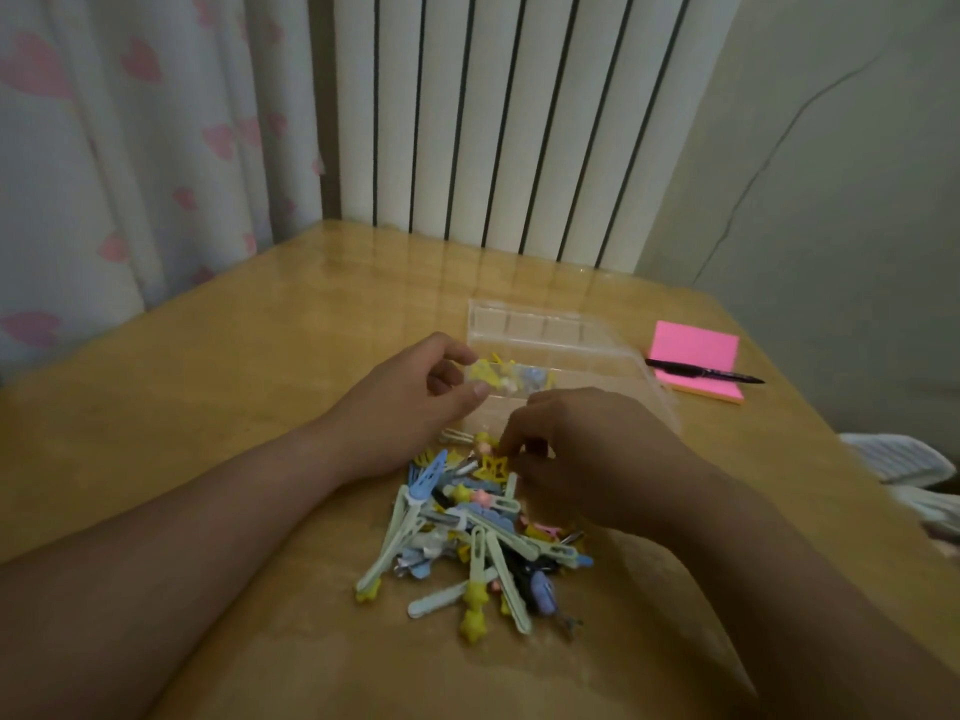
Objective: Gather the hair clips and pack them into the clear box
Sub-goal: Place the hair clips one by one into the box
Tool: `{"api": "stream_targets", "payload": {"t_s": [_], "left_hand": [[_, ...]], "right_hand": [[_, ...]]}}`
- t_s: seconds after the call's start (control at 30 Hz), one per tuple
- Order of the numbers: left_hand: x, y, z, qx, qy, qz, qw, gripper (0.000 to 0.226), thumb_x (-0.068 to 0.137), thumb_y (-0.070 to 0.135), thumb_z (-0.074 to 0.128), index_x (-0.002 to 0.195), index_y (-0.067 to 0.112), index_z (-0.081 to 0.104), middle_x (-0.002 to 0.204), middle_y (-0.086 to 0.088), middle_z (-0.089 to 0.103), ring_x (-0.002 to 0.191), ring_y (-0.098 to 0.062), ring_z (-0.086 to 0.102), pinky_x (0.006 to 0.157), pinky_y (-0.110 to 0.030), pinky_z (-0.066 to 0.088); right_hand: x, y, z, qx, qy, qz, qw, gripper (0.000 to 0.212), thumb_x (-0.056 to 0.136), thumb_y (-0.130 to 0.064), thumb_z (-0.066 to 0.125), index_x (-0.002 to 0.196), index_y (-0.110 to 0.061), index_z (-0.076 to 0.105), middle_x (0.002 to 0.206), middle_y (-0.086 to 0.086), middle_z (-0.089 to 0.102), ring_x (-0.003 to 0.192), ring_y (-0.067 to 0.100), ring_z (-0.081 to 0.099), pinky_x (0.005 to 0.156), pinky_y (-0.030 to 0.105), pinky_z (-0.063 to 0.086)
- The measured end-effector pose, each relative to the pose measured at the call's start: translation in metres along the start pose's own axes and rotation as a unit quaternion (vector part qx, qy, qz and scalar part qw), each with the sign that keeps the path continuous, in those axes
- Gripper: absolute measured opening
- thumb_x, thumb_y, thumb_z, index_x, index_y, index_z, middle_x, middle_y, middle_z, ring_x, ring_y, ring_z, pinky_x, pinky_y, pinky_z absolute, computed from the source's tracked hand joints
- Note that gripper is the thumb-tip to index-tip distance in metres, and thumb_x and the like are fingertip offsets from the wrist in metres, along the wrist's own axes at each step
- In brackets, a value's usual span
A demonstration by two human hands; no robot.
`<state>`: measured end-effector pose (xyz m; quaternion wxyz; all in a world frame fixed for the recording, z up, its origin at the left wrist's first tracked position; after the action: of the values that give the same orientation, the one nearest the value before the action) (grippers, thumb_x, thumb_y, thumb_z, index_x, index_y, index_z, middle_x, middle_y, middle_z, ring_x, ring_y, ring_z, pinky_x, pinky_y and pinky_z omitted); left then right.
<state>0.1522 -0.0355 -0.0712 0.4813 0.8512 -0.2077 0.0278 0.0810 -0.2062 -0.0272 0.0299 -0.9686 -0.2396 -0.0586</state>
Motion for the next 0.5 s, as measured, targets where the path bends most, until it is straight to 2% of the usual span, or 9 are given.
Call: {"api": "stream_targets", "payload": {"t_s": [0.1, 0.3, 0.43, 0.5], "left_hand": [[0.0, -0.001, 0.0, -0.002, -0.002, 0.002, 1.0, 0.037, 0.099, 0.047, 0.067, 0.132, 0.031, 0.06, 0.108, 0.008, 0.064, 0.099, -0.009, 0.064, 0.091, -0.035, 0.057], [-0.001, -0.002, 0.0, -0.007, -0.007, 0.004, 1.0, 0.037, 0.1, 0.047, 0.066, 0.133, 0.032, 0.058, 0.109, 0.007, 0.063, 0.101, -0.01, 0.063, 0.092, -0.038, 0.057], [0.001, -0.003, 0.001, -0.004, -0.004, 0.005, 1.0, 0.039, 0.099, 0.049, 0.066, 0.133, 0.032, 0.058, 0.111, 0.006, 0.062, 0.103, -0.011, 0.063, 0.091, -0.034, 0.056], [0.001, -0.004, 0.002, -0.009, -0.003, 0.005, 1.0, 0.039, 0.099, 0.049, 0.067, 0.133, 0.032, 0.058, 0.111, 0.004, 0.062, 0.103, -0.014, 0.063, 0.09, -0.034, 0.056]], "right_hand": [[-0.001, 0.003, -0.001, -0.006, -0.005, 0.002, 1.0, 0.013, 0.1, -0.036, 0.062, 0.108, -0.035, 0.072, 0.1, -0.014, 0.064, 0.09, 0.009, 0.059, 0.08, 0.036, 0.055], [-0.011, 0.025, -0.017, 0.104, -0.011, 0.045, 0.993, 0.008, 0.098, -0.028, 0.068, 0.098, -0.035, 0.072, 0.09, -0.018, 0.066, 0.083, -0.001, 0.061, 0.073, 0.019, 0.052], [-0.014, 0.048, -0.03, 0.246, 0.071, 0.11, 0.96, 0.011, 0.096, -0.022, 0.073, 0.092, -0.033, 0.072, 0.081, -0.017, 0.072, 0.069, 0.0, 0.066, 0.06, 0.014, 0.05], [-0.012, 0.066, -0.037, 0.277, 0.139, 0.164, 0.937, 0.007, 0.095, -0.02, 0.074, 0.093, -0.027, 0.073, 0.077, -0.01, 0.073, 0.066, 0.003, 0.068, 0.059, 0.018, 0.05]]}}
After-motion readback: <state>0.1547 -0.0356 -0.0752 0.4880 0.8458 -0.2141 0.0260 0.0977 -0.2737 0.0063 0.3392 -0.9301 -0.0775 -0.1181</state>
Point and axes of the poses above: each hand's wrist, its own x-axis towards the middle knuckle, its own z-axis out of the palm, y = z × x, the point moved 5 cm from there along x, towards the middle knuckle
